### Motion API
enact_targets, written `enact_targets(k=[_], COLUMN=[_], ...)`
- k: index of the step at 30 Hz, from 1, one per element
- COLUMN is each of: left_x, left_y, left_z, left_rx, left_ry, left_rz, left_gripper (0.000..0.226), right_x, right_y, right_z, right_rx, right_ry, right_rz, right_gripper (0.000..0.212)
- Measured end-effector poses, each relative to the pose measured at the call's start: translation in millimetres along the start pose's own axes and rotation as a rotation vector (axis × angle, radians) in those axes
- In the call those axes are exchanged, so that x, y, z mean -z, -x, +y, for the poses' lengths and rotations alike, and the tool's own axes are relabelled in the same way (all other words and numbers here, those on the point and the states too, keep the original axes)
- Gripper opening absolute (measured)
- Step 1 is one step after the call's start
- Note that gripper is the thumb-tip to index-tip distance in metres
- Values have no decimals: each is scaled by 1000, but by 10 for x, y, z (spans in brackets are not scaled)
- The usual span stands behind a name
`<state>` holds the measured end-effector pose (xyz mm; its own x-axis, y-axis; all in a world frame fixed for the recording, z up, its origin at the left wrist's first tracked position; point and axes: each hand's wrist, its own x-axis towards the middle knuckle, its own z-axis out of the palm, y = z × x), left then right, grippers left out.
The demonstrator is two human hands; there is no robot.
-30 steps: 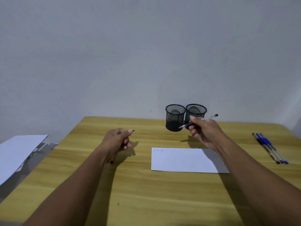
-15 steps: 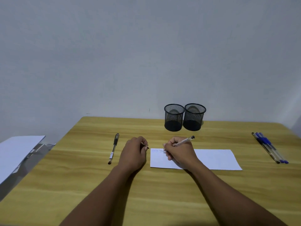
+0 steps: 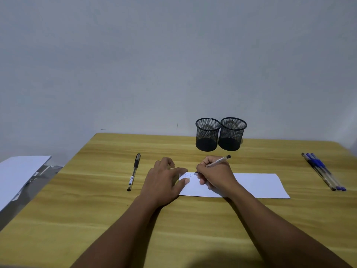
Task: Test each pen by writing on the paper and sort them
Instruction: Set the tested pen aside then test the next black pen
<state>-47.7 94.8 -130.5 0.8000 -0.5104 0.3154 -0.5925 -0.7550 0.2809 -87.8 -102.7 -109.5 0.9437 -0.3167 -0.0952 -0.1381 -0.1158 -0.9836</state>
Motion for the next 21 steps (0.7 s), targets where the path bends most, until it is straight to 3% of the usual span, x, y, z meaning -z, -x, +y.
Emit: enact_targets(k=[21], left_x=[23], left_y=[-8], left_z=[3], left_rx=[33], left_ry=[-27], left_rz=[-52], left_gripper=[51], right_x=[-19], right_y=[-91], right_z=[167], right_rx=[115], right_ry=[45], right_rz=[33], right_gripper=[19])
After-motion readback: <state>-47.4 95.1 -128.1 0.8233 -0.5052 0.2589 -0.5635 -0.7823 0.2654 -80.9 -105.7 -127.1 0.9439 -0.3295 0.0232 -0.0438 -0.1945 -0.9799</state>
